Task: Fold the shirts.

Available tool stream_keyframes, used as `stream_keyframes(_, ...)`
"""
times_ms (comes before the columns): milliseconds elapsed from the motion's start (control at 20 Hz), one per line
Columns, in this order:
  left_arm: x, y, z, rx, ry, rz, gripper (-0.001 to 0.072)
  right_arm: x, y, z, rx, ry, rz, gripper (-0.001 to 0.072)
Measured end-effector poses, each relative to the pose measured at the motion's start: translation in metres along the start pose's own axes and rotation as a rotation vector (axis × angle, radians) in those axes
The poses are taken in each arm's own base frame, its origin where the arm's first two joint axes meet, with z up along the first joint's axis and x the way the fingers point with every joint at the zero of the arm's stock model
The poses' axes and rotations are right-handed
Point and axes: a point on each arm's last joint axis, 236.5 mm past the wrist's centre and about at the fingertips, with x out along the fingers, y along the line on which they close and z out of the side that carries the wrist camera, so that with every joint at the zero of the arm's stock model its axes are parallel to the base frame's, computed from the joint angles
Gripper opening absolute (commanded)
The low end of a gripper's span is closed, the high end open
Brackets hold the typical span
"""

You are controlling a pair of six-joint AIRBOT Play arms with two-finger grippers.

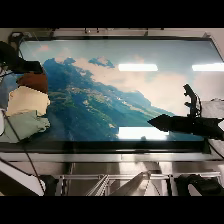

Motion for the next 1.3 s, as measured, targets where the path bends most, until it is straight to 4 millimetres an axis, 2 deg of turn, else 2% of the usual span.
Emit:
stream_keyframes(100, 0.043, 0.02, -0.016, 0.019, 0.061, 0.083, 0.0715, 0.0, 0.001, 0.003, 0.004, -0.012, 0.003, 0.0025)
stream_keyframes(150, 0.059, 0.027, -0.024, 0.033, 0.08, 0.12, 0.0657, 0.0, 0.001, 0.003, 0.005, -0.014, 0.006, 0.0024)
stream_keyframes(200, 0.07, 0.033, -0.03, 0.053, 0.094, 0.148, 0.0369, 0.0, 0.002, 0.004, 0.007, -0.019, 0.008, 0.0024)
stream_keyframes(250, 0.078, 0.037, -0.033, 0.071, 0.101, 0.172, 0.0015, 0.0, 0.002, 0.005, 0.008, -0.02, 0.008, 0.0024)
stream_keyframes(350, 0.083, 0.04, -0.035, 0.096, 0.114, 0.205, 0.0034, 0.0, 0.003, 0.005, 0.01, -0.022, 0.011, 0.0024)
stream_keyframes(450, 0.074, 0.026, -0.022, 0.097, 0.099, 0.193, 0.0033, 0.0, 0.003, 0.006, 0.01, -0.025, 0.011, 0.0024)
stream_keyframes(500, 0.061, 0.007, -0.009, 0.078, 0.066, 0.145, 0.0034, 0.0, 0.003, 0.006, 0.011, -0.026, 0.013, 0.0025)
stream_keyframes(550, 0.041, -0.019, 0.016, 0.065, -0.012, 0.075, 0.0034, 0.0, 0.003, 0.006, 0.011, -0.026, 0.012, 0.0025)
stream_keyframes(600, 0.011, -0.053, 0.042, 0.062, -0.099, -0.022, 0.0034, 0.0, 0.003, 0.006, 0.011, -0.026, 0.012, 0.0024)
stream_keyframes(700, -0.054, -0.13, 0.074, 0.069, -0.239, -0.249, 0.0033, 0.0, 0.003, 0.006, 0.011, -0.026, 0.013, 0.0025)
stream_keyframes(800, -0.129, -0.207, 0.086, 0.112, -0.344, -0.466, 0.0034, 0.0, 0.003, 0.006, 0.011, -0.026, 0.013, 0.0025)
stream_keyframes(850, -0.161, -0.242, 0.084, 0.145, -0.372, -0.557, 0.0034, 0.0, 0.003, 0.006, 0.011, -0.026, 0.012, 0.0025)
stream_keyframes(900, -0.187, -0.276, 0.071, 0.186, -0.364, -0.642, 0.0034, 0.0, 0.003, 0.006, 0.011, -0.027, 0.012, 0.0025)
stream_keyframes(950, -0.203, -0.305, 0.055, 0.224, -0.337, -0.705, 0.0034, 0.0, 0.003, 0.006, 0.011, -0.027, 0.012, 0.0025)
stream_keyframes(1050, -0.219, -0.353, 0.019, 0.285, -0.259, -0.809, 0.0034, 0.0, 0.003, 0.006, 0.011, -0.027, 0.012, 0.0025)
stream_keyframes(1150, -0.218, -0.396, -0.023, 0.329, -0.154, -0.89, 0.0034, 0.0, 0.003, 0.006, 0.011, -0.027, 0.012, 0.0025)
stream_keyframes(1300, -0.189, -0.442, -0.082, 0.343, -0.014, -0.934, 0.0034, 0.0, 0.003, 0.006, 0.011, -0.026, 0.012, 0.0025)
